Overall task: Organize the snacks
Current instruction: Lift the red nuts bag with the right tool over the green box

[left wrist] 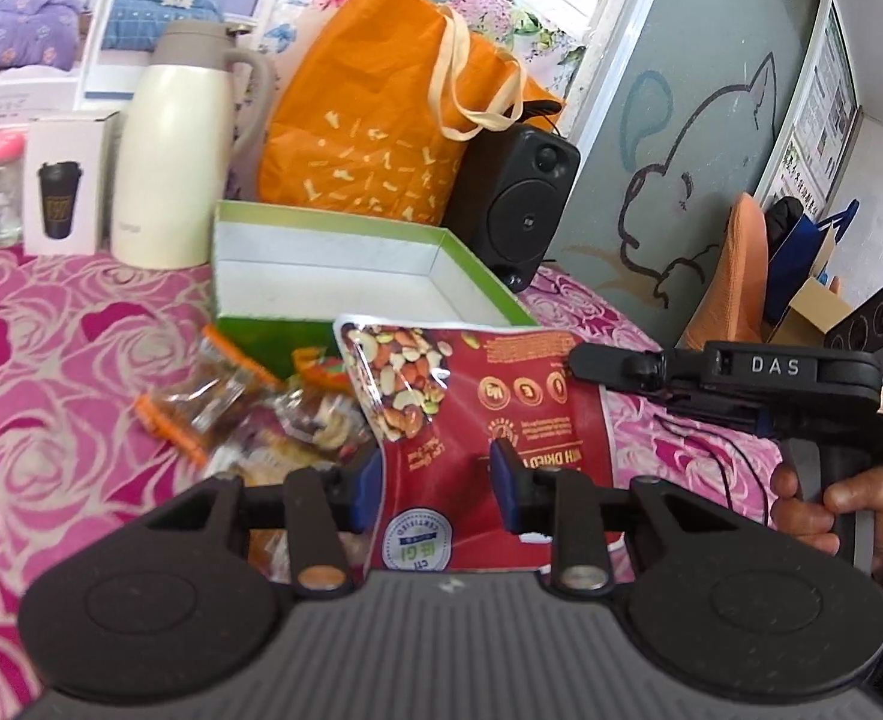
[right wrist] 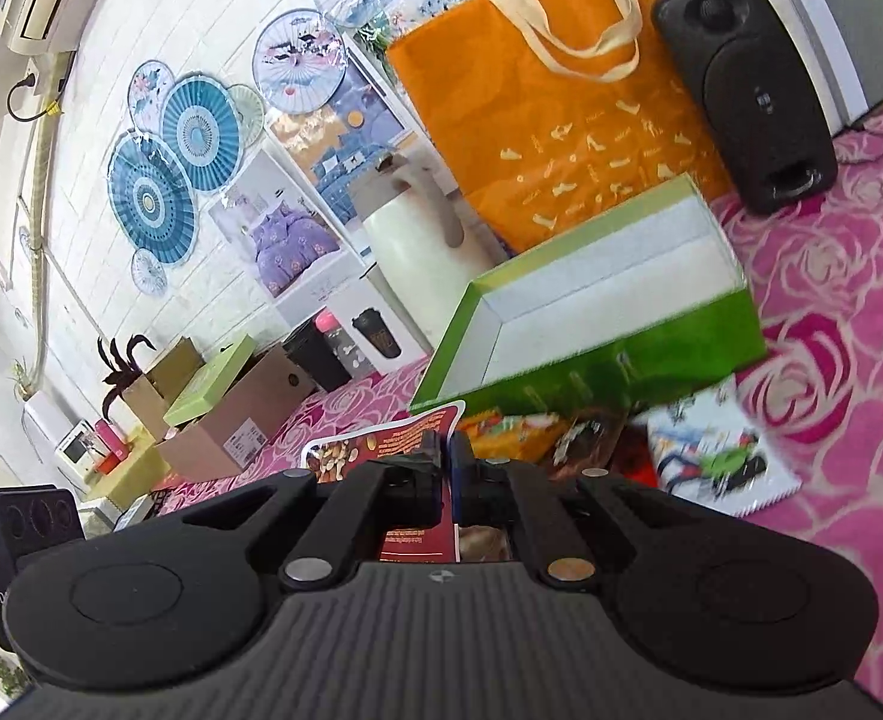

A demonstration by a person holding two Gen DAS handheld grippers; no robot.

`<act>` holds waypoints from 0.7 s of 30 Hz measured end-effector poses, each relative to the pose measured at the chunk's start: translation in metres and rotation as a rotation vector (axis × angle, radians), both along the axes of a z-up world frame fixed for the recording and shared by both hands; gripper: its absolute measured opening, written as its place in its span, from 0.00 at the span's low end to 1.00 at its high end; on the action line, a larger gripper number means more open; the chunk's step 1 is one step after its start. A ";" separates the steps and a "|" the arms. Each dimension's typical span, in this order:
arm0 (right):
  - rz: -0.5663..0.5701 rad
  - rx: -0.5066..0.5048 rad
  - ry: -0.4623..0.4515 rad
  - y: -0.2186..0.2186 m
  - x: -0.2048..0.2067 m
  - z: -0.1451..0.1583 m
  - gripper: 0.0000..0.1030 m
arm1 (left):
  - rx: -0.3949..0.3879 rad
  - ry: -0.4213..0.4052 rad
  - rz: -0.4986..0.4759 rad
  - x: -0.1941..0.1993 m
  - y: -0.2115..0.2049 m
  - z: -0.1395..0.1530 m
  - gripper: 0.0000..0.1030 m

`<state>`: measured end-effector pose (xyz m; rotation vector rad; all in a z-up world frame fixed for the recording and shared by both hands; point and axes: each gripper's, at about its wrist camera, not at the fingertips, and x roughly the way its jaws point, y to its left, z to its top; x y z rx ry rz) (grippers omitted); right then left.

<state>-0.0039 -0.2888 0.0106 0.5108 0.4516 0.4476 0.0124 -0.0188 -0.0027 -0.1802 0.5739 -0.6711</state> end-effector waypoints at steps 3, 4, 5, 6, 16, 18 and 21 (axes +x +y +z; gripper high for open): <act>0.001 -0.023 -0.010 -0.008 0.014 0.009 0.07 | -0.009 -0.010 -0.002 0.012 -0.011 0.005 0.29; 0.001 -0.031 -0.013 -0.011 0.020 0.012 0.07 | -0.010 -0.016 -0.002 0.017 -0.014 0.008 0.29; 0.001 -0.034 -0.017 -0.013 0.026 0.014 0.07 | -0.012 -0.020 -0.003 0.023 -0.017 0.011 0.29; 0.002 -0.037 -0.021 -0.016 0.032 0.017 0.07 | -0.013 -0.026 0.001 0.029 -0.020 0.014 0.29; -0.014 0.001 -0.075 -0.031 0.100 0.031 0.07 | 0.042 -0.111 0.039 0.091 -0.045 0.041 0.29; -0.015 0.008 -0.085 -0.034 0.111 0.030 0.08 | 0.061 -0.130 0.046 0.100 -0.049 0.043 0.29; -0.021 0.015 -0.091 -0.037 0.126 0.027 0.08 | 0.085 -0.148 0.055 0.116 -0.055 0.043 0.29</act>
